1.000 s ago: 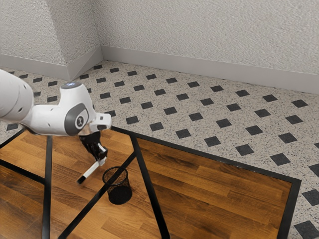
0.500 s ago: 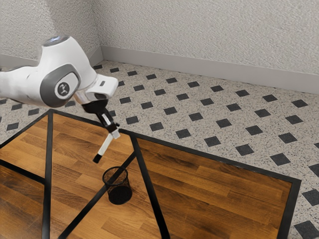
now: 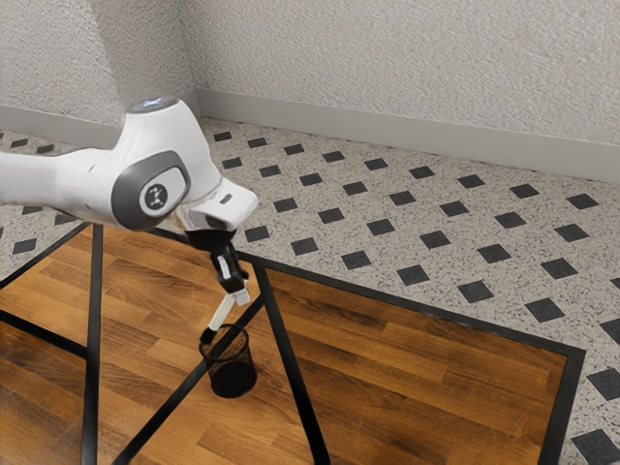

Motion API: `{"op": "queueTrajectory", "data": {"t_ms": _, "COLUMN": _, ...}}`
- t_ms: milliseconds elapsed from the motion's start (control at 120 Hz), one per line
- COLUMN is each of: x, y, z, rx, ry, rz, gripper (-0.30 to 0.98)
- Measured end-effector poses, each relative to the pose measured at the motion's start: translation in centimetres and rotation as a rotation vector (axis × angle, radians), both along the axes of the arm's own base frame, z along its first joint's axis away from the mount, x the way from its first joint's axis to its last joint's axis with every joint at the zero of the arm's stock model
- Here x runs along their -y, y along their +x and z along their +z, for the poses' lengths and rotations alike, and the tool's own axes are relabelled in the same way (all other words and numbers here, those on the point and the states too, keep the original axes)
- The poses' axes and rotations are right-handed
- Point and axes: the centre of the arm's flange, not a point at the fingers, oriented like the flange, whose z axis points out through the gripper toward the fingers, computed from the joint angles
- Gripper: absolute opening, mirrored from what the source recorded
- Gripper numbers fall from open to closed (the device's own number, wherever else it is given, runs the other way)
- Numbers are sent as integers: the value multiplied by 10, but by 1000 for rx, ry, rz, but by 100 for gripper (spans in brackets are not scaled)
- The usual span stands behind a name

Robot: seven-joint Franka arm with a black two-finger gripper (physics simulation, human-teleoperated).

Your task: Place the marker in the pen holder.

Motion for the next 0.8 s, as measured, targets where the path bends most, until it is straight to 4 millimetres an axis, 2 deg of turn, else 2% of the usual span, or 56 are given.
{"op": "queueTrajectory", "data": {"t_ms": 208, "x": 6, "y": 27, "z": -25, "rx": -22, "ry": 5, "rz": -29, "gripper": -5}}
{"op": "queueTrajectory", "data": {"t_ms": 467, "x": 3, "y": 33, "z": -77, "rx": -105, "ry": 7, "rz": -39, "gripper": -1}}
{"op": "queueTrajectory", "data": {"t_ms": 533, "x": 1, "y": 32, "z": -85, "rx": -119, "ry": 6, "rz": -43, "gripper": 6}}
{"op": "queueTrajectory", "data": {"t_ms": 617, "x": 1, "y": 32, "z": -88, "rx": -125, "ry": 0, "rz": -49, "gripper": 25}}
{"op": "queueTrajectory", "data": {"t_ms": 667, "x": 1, "y": 32, "z": -83, "rx": -118, "ry": -5, "rz": -54, "gripper": 34}}
{"op": "queueTrajectory", "data": {"t_ms": 700, "x": 1, "y": 31, "z": -72, "rx": -103, "ry": -11, "rz": -59, "gripper": 39}}
{"op": "queueTrajectory", "data": {"t_ms": 733, "x": 1, "y": 28, "z": -53, "rx": -78, "ry": -21, "rz": -65, "gripper": 43}}
{"op": "queueTrajectory", "data": {"t_ms": 800, "x": 0, "y": 15, "z": 1, "rx": -27, "ry": -44, "rz": -80, "gripper": 50}}
